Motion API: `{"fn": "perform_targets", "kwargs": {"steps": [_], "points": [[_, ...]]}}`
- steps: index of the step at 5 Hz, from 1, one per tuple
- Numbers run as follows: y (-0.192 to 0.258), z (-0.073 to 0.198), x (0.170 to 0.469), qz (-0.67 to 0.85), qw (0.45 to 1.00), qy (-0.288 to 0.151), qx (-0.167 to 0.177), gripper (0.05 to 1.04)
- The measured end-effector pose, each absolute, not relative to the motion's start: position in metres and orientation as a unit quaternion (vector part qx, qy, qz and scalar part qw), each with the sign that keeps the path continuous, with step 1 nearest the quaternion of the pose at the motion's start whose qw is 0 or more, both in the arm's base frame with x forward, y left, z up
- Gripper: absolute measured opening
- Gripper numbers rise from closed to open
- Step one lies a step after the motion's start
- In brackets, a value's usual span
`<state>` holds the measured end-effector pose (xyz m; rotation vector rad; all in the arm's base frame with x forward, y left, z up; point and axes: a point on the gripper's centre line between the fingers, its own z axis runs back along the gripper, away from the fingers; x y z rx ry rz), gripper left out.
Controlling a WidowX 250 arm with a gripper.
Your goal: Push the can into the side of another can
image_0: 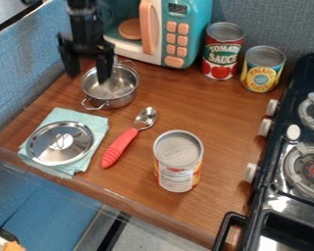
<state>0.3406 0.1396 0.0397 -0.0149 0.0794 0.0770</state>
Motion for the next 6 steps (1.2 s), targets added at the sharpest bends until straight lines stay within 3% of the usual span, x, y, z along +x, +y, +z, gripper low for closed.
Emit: {"fn": "perform_targets", "kwargs": {"steps": [2,4,6], "points": [[0.081,0.075,0.267,-0.028,0.999,0.006,-0.019,1.000],[0.024,0.061,0.212,-0.100,0.995,-0.013,-0.028,1.000],[-0.033,0.030,0.215,-0.155,0.988,-0.018,-0.012,0.999]]}}
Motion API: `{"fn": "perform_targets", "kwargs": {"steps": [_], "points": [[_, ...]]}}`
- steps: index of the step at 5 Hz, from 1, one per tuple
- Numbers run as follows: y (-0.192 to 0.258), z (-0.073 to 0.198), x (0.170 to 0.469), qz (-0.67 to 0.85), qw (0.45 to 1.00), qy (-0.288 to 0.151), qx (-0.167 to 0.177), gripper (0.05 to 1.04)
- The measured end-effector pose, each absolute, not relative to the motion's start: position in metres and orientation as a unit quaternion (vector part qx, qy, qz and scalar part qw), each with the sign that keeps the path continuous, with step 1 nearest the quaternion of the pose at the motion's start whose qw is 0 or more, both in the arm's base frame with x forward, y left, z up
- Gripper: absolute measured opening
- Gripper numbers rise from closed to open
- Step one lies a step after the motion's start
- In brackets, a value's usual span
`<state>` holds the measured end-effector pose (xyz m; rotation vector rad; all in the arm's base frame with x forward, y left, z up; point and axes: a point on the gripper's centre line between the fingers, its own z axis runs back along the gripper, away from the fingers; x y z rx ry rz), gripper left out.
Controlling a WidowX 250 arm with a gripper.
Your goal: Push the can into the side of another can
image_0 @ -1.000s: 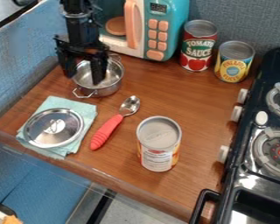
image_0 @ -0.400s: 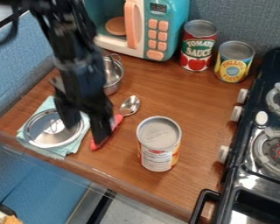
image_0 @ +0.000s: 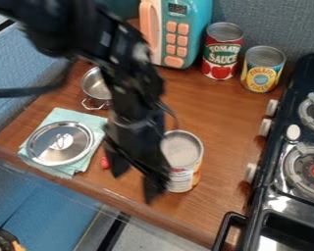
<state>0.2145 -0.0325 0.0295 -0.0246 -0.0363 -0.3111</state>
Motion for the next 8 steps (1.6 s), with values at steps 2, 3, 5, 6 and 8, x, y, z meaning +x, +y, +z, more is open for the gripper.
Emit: {"fn": "perform_targets", "kwargs": {"steps": [2,3,5,6,8], "points": [[-0.043,0.008,0.264,-0.102,0.995,-0.008,0.012,0.999],[-0.037,0.009,0.296,-0.065,0.998,-0.015,0.016,1.000],[-0.015,0.013,0.363,0.012,0.999,-0.029,0.014,0.999],[-0.012,0.012,0.391,0.028,0.999,-0.033,0.010,0.999],[-0.012,0.012,0.422,0.010,0.999,-0.038,0.006,0.999]]}}
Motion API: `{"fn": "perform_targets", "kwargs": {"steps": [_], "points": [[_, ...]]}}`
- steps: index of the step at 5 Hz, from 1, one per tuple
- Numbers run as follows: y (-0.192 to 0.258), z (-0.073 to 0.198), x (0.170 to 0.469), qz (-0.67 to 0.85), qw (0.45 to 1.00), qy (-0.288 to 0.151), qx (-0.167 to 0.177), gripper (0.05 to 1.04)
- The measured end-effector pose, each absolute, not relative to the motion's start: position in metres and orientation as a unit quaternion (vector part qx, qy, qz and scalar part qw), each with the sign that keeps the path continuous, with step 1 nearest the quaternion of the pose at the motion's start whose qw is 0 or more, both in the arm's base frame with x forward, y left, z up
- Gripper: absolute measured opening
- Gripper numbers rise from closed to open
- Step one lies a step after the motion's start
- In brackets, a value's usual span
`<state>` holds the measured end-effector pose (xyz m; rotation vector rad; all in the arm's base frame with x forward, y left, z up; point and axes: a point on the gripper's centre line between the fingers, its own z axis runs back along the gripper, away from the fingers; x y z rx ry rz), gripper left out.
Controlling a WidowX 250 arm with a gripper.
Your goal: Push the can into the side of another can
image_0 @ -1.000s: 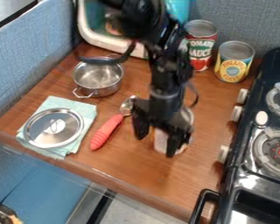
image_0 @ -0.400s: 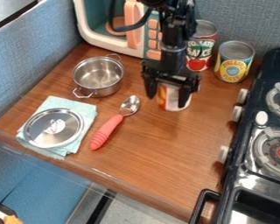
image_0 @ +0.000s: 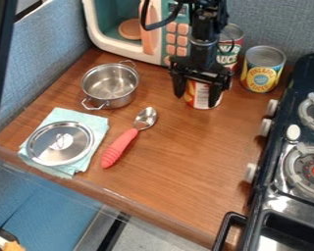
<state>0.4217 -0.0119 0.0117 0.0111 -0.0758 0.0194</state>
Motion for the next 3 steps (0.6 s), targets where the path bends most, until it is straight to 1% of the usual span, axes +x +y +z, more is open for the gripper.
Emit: {"fn": "perform_targets", "kwargs": {"steps": [1,2,3], "points": [[-0.012,0.012,0.412,0.004,1.000,-0.027,0.006,0.999],[-0.006,0.046,0.404,0.005,0.998,-0.055,0.005,0.999],[0.005,0.063,0.391,0.013,0.998,-0.063,-0.004,0.999]]}}
